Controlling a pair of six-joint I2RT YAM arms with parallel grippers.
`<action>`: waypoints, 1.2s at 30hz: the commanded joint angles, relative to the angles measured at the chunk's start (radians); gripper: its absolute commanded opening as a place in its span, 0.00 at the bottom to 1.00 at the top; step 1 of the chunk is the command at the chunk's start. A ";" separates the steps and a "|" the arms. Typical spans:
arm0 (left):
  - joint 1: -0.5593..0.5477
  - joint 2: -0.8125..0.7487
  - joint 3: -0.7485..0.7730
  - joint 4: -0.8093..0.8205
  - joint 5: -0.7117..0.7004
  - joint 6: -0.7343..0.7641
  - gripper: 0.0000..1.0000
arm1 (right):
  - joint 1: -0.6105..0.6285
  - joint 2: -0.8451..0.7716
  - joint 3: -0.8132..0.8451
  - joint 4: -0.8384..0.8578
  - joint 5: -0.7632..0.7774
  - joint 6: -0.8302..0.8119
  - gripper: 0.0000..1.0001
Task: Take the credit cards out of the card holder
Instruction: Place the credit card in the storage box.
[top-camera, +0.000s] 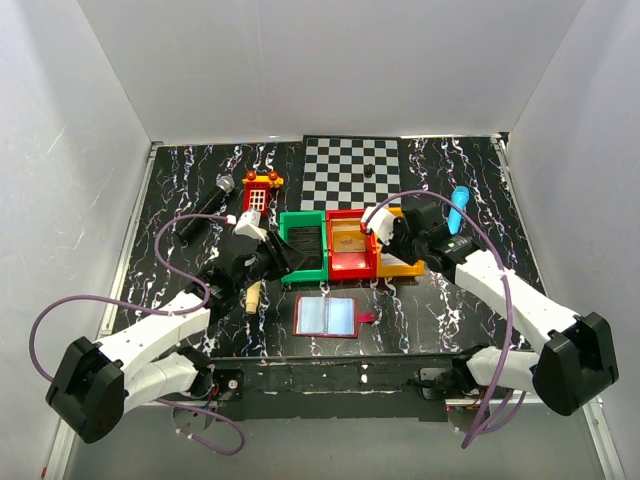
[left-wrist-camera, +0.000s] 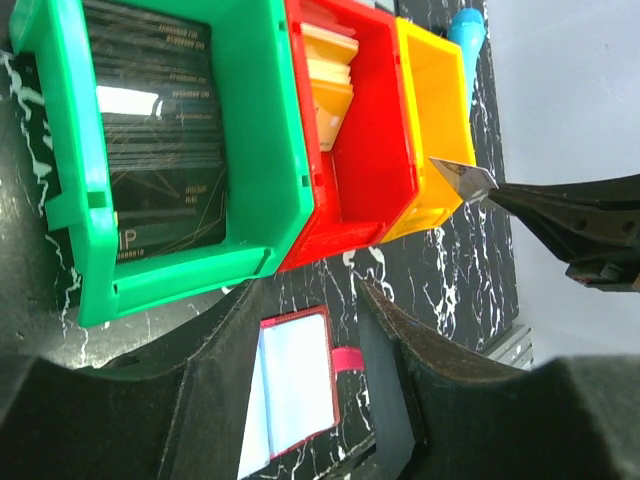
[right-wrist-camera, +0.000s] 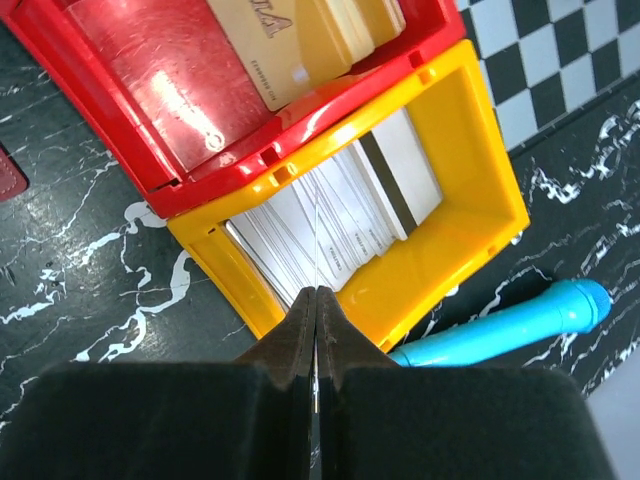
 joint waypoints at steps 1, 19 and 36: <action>0.020 0.001 -0.026 0.048 0.084 -0.033 0.42 | -0.033 0.045 0.047 -0.033 -0.118 -0.111 0.01; 0.023 0.085 -0.003 0.075 0.145 0.001 0.41 | -0.103 0.077 -0.042 0.048 -0.190 -0.286 0.01; 0.023 0.173 0.038 0.043 0.170 -0.001 0.38 | -0.149 0.154 -0.011 -0.016 -0.385 -0.324 0.01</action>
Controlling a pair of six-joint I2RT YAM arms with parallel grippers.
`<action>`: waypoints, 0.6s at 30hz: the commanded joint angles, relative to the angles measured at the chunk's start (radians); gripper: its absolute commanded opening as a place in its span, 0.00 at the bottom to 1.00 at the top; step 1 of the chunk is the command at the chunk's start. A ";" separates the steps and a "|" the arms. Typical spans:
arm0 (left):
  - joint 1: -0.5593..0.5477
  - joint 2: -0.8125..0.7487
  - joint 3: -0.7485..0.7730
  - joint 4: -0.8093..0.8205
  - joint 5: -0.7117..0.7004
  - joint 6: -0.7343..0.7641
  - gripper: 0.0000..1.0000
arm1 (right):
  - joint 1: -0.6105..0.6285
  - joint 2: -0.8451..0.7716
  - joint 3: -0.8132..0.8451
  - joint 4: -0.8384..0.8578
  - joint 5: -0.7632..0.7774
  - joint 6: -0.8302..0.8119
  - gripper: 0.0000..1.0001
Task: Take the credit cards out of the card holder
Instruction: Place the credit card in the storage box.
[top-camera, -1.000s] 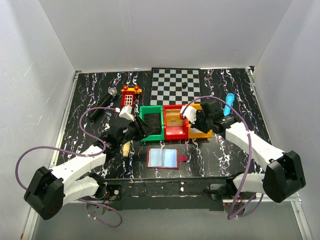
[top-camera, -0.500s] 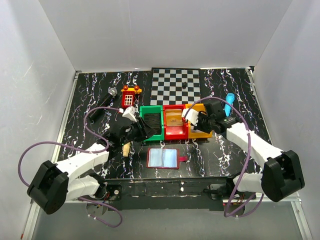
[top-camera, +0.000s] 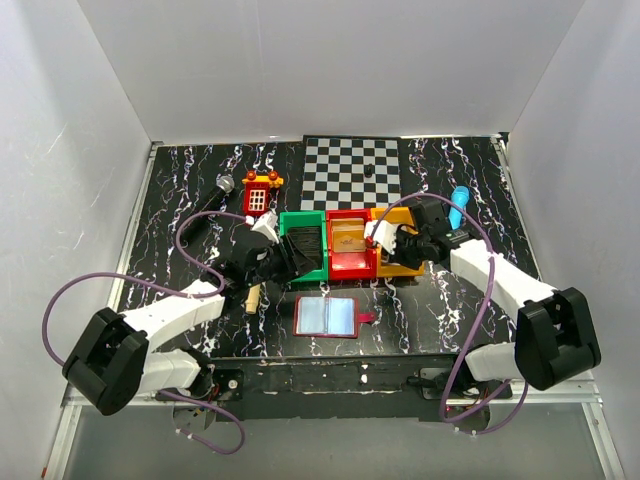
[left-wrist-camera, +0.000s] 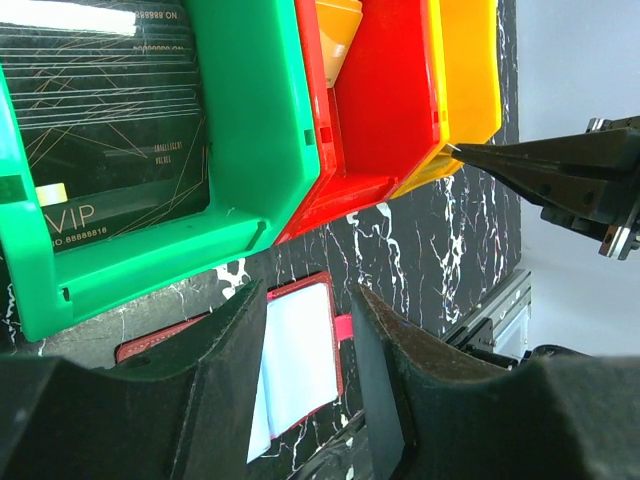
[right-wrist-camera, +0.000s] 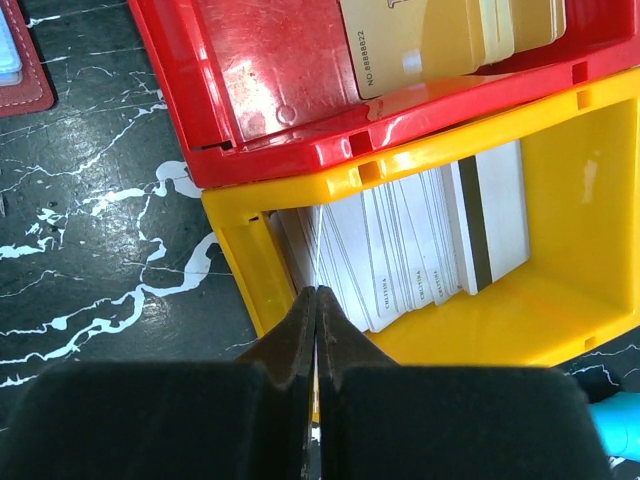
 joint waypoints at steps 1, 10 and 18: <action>0.007 -0.009 0.033 -0.035 -0.018 0.009 0.38 | -0.003 0.006 0.028 -0.016 -0.073 -0.023 0.01; 0.054 0.044 0.044 -0.089 -0.046 0.007 0.36 | 0.002 0.036 0.058 -0.112 -0.087 -0.025 0.01; 0.087 0.110 0.059 -0.088 -0.026 0.020 0.35 | 0.011 0.043 0.093 -0.201 -0.073 -0.072 0.01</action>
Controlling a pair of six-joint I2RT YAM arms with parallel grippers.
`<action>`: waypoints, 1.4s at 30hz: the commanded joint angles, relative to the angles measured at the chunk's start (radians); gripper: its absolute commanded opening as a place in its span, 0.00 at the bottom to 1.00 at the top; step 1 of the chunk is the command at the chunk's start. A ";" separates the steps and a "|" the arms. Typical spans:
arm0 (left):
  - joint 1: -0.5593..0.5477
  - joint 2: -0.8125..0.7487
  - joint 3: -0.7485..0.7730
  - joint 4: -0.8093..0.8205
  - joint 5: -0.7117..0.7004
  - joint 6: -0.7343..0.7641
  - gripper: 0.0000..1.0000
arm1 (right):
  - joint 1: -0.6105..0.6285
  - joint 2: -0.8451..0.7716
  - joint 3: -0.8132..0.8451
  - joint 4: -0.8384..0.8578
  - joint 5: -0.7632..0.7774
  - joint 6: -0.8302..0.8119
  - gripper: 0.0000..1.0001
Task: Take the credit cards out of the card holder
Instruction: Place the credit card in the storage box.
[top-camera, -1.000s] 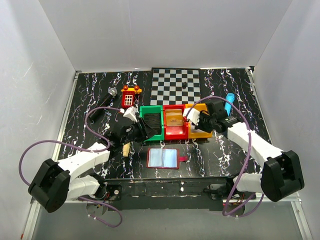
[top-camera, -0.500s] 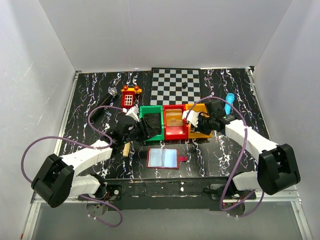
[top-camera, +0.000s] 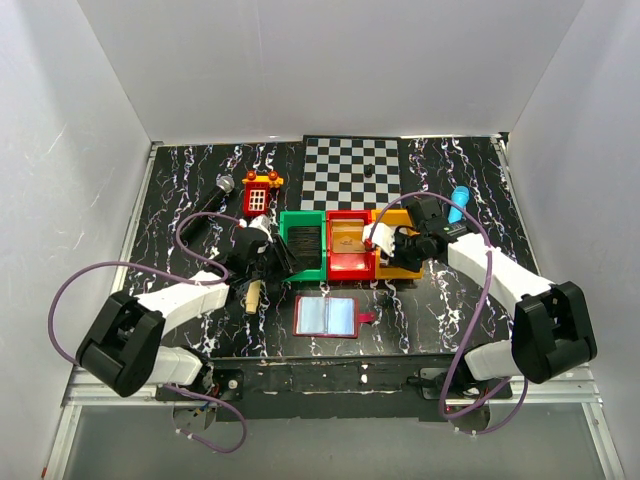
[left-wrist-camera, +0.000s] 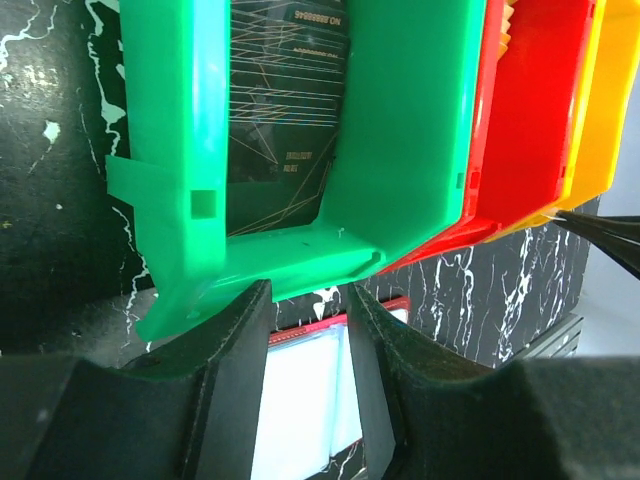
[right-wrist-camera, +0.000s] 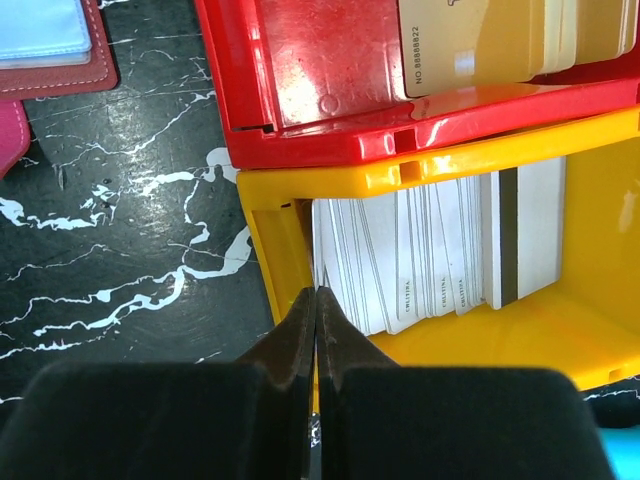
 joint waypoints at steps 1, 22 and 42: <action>0.014 0.009 0.040 -0.009 0.006 0.022 0.35 | 0.009 0.006 0.032 -0.077 -0.032 -0.037 0.01; 0.030 0.006 0.036 -0.023 0.014 0.048 0.33 | 0.035 0.045 -0.118 0.228 0.207 0.039 0.01; 0.031 0.041 0.066 -0.074 -0.003 0.112 0.27 | 0.052 0.049 -0.105 0.394 0.249 0.027 0.01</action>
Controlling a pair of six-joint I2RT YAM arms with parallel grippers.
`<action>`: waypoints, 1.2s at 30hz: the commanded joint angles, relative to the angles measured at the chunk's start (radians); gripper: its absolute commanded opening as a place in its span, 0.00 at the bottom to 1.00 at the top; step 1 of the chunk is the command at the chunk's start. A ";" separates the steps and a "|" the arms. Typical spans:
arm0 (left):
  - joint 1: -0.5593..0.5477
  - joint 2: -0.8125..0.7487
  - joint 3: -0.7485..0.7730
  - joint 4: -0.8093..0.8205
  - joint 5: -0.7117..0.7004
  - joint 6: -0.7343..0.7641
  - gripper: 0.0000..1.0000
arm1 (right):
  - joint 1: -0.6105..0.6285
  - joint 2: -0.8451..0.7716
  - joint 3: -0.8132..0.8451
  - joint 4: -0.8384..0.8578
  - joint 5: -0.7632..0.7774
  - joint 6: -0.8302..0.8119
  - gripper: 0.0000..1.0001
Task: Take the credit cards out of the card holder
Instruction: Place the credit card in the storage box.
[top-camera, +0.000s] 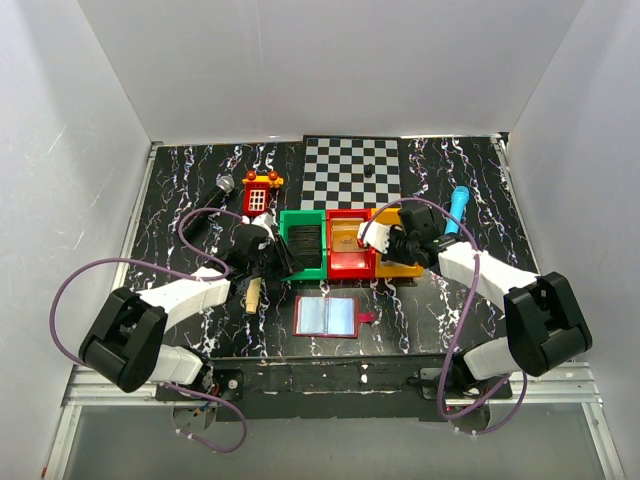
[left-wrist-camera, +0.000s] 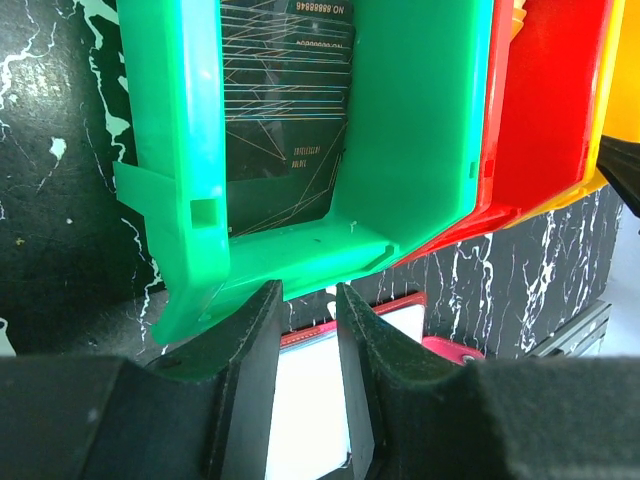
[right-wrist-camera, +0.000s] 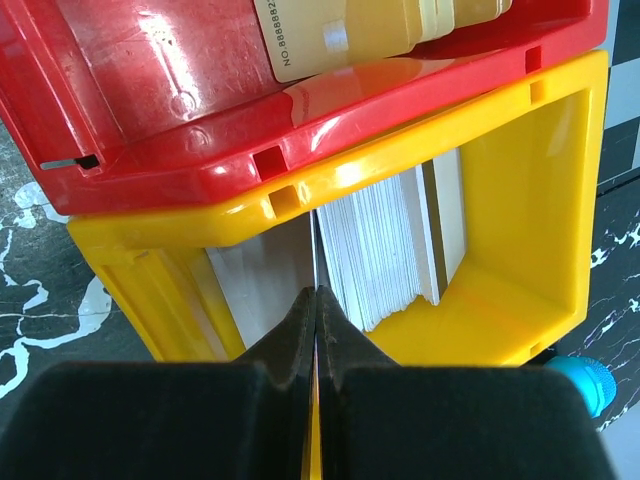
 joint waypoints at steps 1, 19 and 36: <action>0.008 0.013 0.044 -0.053 -0.028 0.052 0.27 | 0.011 0.007 0.006 0.057 -0.005 -0.012 0.01; 0.073 0.065 0.123 -0.132 -0.045 0.190 0.27 | 0.150 -0.001 -0.032 0.106 -0.025 0.009 0.01; 0.074 0.080 0.106 -0.104 -0.005 0.227 0.05 | 0.131 0.033 0.030 0.155 0.125 -0.092 0.01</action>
